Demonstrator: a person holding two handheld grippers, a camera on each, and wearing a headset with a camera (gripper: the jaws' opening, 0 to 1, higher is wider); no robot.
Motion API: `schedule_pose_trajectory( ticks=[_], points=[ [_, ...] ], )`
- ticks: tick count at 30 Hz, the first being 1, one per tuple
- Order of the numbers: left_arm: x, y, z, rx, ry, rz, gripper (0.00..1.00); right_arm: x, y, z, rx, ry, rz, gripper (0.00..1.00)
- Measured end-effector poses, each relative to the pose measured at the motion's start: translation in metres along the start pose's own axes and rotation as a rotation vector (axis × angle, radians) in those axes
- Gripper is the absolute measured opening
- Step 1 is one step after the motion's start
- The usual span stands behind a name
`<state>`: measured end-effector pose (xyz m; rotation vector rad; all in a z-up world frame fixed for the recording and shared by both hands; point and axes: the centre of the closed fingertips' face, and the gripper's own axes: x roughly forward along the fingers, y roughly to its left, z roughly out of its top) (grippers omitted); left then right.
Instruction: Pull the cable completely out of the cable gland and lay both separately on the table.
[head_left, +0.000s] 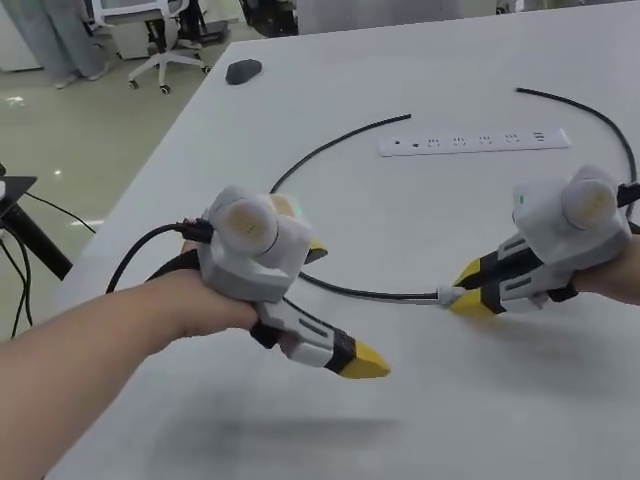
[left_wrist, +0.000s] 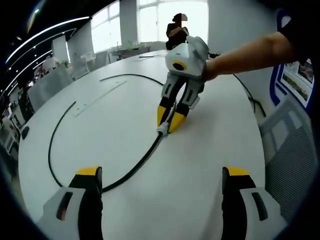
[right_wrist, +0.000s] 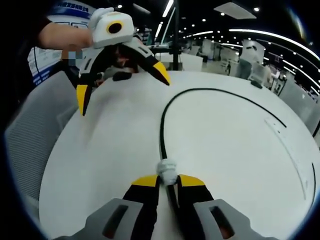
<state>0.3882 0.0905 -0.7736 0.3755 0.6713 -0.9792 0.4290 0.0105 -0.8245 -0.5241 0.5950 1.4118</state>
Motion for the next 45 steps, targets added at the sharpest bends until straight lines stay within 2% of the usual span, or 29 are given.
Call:
schedule_pose_trajectory(
  ticks=[4,5,7,9,11,14,17,19,21,24,26,27,29,31,32,34,37,40,41,43,45],
  points=[
    [0.003,-0.013,0.005,-0.032,-0.04,-0.038,0.99,-0.001,0.01,0.0,0.008,-0.008,-0.006,0.08],
    [0.004,-0.02,0.011,-0.005,-0.086,-0.063,0.99,-0.002,0.015,0.0,0.011,-0.003,-0.004,0.08],
    [0.006,-0.023,0.007,-0.002,-0.07,-0.049,0.99,0.0,0.027,0.001,0.006,0.006,0.021,0.08],
    [0.009,-0.026,0.004,-0.033,-0.059,-0.064,0.99,0.0,0.039,0.001,-0.024,0.026,0.037,0.08],
    [0.01,-0.032,0.006,-0.065,-0.079,-0.087,0.99,-0.002,0.049,0.005,-0.064,0.027,0.037,0.07],
    [0.011,-0.039,0.007,-0.092,-0.092,-0.113,0.98,-0.01,0.061,0.014,-0.08,-0.002,0.032,0.07],
    [0.01,-0.048,0.01,-0.153,-0.113,-0.145,0.93,-0.018,0.072,0.023,-0.09,-0.025,0.025,0.07],
    [0.01,-0.049,0.012,-0.155,-0.128,-0.143,0.89,-0.024,0.077,0.025,-0.093,-0.036,0.024,0.07],
    [0.01,-0.05,0.015,-0.154,-0.144,-0.143,0.91,-0.031,0.084,0.028,-0.091,-0.047,0.02,0.07],
    [0.009,-0.061,0.026,-0.217,-0.18,-0.195,0.86,-0.039,0.092,0.03,-0.098,-0.058,0.014,0.07],
    [0.004,-0.073,0.043,-0.286,-0.254,-0.256,0.83,-0.047,0.099,0.034,-0.142,-0.067,0.006,0.07],
    [0.002,-0.077,0.05,-0.315,-0.286,-0.278,0.79,-0.052,0.103,0.037,-0.139,-0.071,0.005,0.07],
    [-0.001,-0.089,0.061,-0.369,-0.328,-0.34,0.69,-0.058,0.11,0.04,-0.143,-0.083,0.009,0.07],
    [-0.004,-0.105,0.064,-0.411,-0.33,-0.427,0.6,-0.065,0.116,0.044,-0.157,-0.084,0.005,0.07],
    [-0.004,-0.111,0.065,-0.401,-0.336,-0.457,0.58,-0.069,0.12,0.046,-0.167,-0.084,0.008,0.07],
    [0.0,-0.114,0.06,-0.383,-0.303,-0.453,0.55,-0.074,0.125,0.05,-0.186,-0.09,0.002,0.07],
    [0.002,-0.118,0.06,-0.386,-0.306,-0.457,0.51,-0.08,0.135,0.056,-0.204,-0.105,-0.001,0.07],
    [-0.002,-0.126,0.064,-0.429,-0.311,-0.512,0.39,-0.081,0.141,0.056,-0.222,-0.097,0.0,0.07],
    [-0.003,-0.128,0.06,-0.425,-0.286,-0.519,0.37,-0.081,0.142,0.056,-0.223,-0.095,0.002,0.07],
    [-0.004,-0.131,0.061,-0.419,-0.298,-0.536,0.32,-0.082,0.144,0.055,-0.229,-0.09,-0.002,0.07],
    [-0.004,-0.134,0.059,-0.41,-0.288,-0.543,0.31,-0.083,0.144,0.056,-0.227,-0.089,-0.006,0.07]
  ],
)
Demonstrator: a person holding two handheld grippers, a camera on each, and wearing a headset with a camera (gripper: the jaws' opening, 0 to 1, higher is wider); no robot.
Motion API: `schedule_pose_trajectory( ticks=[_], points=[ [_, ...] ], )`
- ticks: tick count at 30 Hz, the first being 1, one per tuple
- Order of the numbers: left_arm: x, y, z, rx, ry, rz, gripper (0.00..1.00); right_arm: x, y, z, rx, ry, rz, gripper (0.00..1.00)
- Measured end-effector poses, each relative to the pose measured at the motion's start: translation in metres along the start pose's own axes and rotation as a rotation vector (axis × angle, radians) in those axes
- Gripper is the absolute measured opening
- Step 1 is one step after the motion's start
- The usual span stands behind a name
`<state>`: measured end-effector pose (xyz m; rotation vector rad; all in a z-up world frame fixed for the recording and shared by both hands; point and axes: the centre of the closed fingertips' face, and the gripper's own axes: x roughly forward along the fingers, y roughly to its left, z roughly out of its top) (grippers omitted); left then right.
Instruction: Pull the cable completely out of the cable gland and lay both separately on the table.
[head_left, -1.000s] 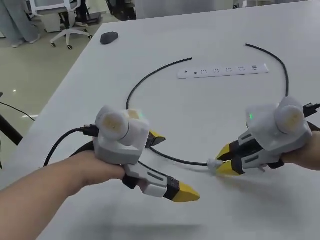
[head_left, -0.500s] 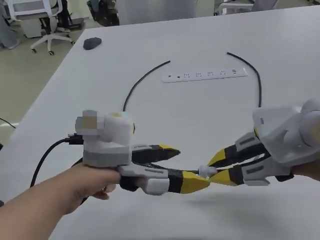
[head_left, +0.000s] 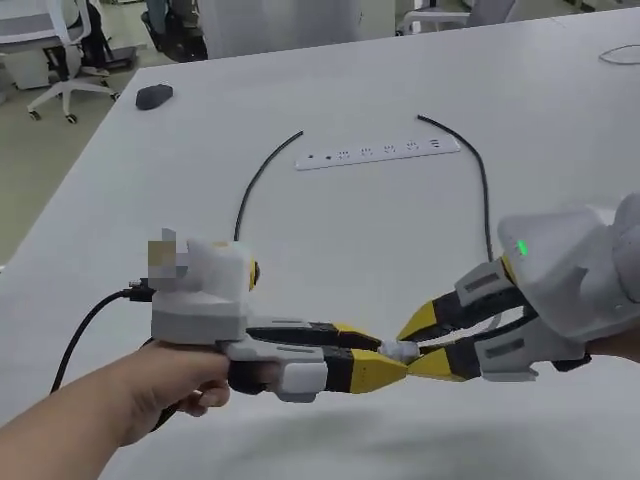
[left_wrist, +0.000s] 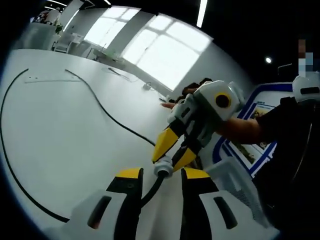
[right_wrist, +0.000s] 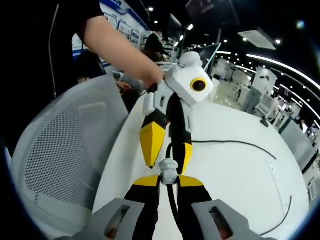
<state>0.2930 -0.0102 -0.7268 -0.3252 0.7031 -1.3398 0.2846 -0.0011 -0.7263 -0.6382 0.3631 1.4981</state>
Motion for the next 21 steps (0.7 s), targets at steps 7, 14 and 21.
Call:
schedule_pose_trajectory(
  ticks=[7,14,21],
  points=[
    [0.0012,-0.0036,0.0017,0.021,-0.001,-0.027,0.18,-0.0007,0.0017,-0.001,0.001,0.006,0.002,0.07],
    [0.002,-0.0019,0.0009,0.029,0.005,-0.029,0.16,-0.0007,0.0005,-0.0024,0.01,0.006,0.007,0.07],
    [-0.0001,-0.0058,0.0023,0.103,0.011,-0.032,0.15,-0.0011,-0.0001,0.001,0.036,-0.008,0.016,0.08]
  ],
)
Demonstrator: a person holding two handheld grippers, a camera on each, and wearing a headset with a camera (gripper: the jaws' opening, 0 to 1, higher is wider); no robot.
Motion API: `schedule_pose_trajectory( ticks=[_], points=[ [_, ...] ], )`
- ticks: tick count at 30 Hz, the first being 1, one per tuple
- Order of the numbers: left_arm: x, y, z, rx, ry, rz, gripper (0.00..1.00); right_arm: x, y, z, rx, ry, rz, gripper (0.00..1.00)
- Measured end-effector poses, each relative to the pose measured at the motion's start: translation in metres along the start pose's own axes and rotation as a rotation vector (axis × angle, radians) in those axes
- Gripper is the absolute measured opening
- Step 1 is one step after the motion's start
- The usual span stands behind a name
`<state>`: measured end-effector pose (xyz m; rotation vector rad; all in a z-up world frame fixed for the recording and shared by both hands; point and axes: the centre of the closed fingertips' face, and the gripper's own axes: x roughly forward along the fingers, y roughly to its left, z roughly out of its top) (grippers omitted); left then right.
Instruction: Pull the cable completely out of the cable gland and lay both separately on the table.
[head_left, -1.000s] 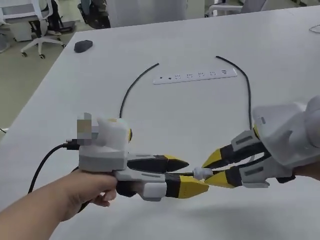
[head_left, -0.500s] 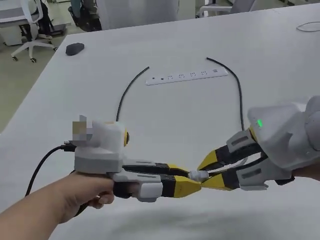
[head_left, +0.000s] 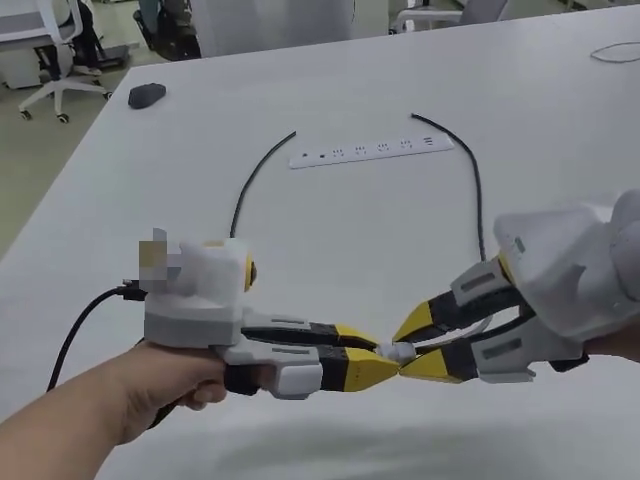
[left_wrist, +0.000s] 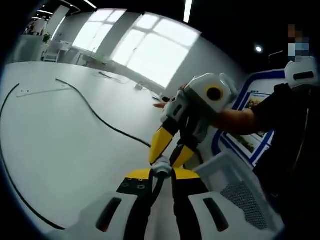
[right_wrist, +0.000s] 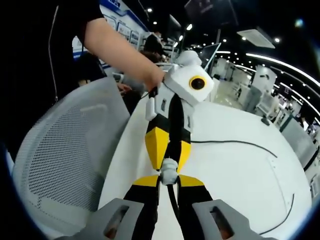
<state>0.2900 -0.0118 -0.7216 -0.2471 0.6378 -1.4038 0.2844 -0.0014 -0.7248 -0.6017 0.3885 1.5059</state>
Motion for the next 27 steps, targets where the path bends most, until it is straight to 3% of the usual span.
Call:
schedule_pose_trajectory(
  ticks=[3,5,9,12,15,20,23,27],
  points=[
    [-0.002,0.0,0.006,0.064,-0.007,0.008,0.15,-0.002,-0.004,0.004,0.034,-0.019,-0.008,0.09],
    [-0.004,0.001,0.009,0.155,0.014,0.016,0.15,-0.005,-0.005,0.007,0.144,-0.051,0.012,0.09],
    [-0.006,0.0,0.015,0.217,0.013,0.021,0.15,-0.007,-0.003,0.008,0.282,-0.084,0.081,0.15],
    [-0.008,-0.002,0.014,0.275,0.04,0.015,0.15,-0.009,0.0,0.014,0.414,-0.137,0.14,0.2],
    [-0.008,-0.007,0.014,0.319,0.059,0.004,0.15,-0.011,0.0,0.019,0.519,-0.18,0.187,0.18],
    [-0.008,-0.016,0.018,0.402,0.071,-0.009,0.15,-0.014,-0.002,0.024,0.602,-0.224,0.237,0.12],
    [-0.009,-0.017,0.018,0.418,0.081,-0.011,0.15,-0.015,-0.002,0.025,0.66,-0.238,0.261,0.09],
    [-0.009,-0.018,0.019,0.422,0.082,-0.013,0.15,-0.016,0.0,0.027,0.672,-0.238,0.27,0.09]
  ],
)
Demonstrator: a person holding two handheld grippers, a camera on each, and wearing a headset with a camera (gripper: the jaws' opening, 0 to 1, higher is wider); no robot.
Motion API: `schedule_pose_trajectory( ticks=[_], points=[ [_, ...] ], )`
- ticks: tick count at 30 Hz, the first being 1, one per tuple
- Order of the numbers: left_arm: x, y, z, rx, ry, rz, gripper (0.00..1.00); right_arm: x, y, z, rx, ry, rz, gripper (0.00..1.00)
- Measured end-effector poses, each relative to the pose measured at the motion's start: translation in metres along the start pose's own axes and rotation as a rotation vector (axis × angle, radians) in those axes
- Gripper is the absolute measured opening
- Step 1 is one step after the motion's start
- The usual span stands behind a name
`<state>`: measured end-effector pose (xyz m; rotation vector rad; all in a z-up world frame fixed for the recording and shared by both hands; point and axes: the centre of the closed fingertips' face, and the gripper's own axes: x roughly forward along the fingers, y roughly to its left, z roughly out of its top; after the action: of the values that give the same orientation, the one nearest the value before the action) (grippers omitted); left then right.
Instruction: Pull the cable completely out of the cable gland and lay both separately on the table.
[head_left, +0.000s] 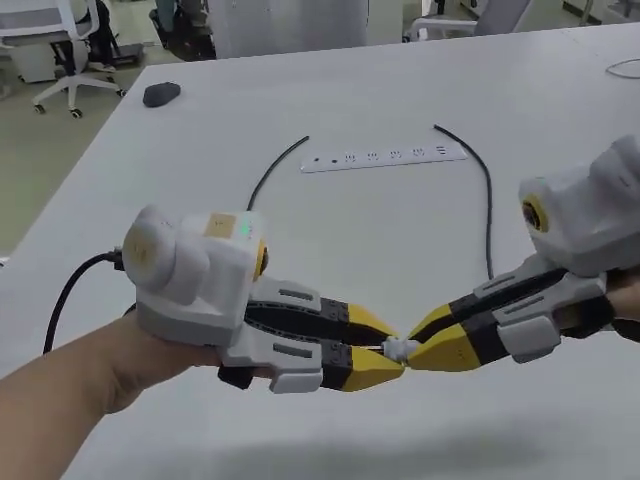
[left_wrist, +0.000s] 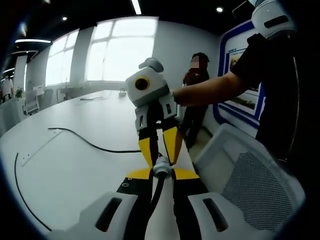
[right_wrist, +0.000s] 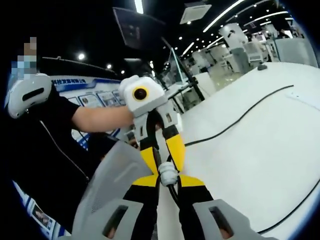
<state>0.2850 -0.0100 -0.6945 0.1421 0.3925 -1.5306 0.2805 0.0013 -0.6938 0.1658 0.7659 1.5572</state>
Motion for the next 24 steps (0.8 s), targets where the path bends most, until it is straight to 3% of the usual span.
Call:
schedule_pose_trajectory(
  ticks=[3,10,17,19,20,24],
  points=[
    [0.001,0.001,-0.002,-0.001,0.003,0.004,0.15,0.001,0.001,-0.001,-0.046,0.014,-0.023,0.09],
    [0.002,0.004,-0.005,-0.055,-0.004,0.014,0.14,0.002,-0.002,-0.003,-0.252,0.052,-0.131,0.08],
    [0.001,0.009,-0.007,-0.134,-0.012,0.022,0.14,0.003,-0.005,-0.003,-0.521,0.115,-0.262,0.08],
    [0.001,0.012,-0.008,-0.197,-0.014,0.039,0.14,0.002,-0.007,-0.002,-0.591,0.124,-0.3,0.08],
    [0.0,0.014,-0.007,-0.193,-0.02,0.04,0.14,0.003,-0.008,-0.001,-0.643,0.134,-0.321,0.08],
    [-0.002,0.016,-0.006,-0.302,-0.051,0.043,0.14,0.004,-0.01,0.001,-0.742,0.175,-0.363,0.08]
  ],
)
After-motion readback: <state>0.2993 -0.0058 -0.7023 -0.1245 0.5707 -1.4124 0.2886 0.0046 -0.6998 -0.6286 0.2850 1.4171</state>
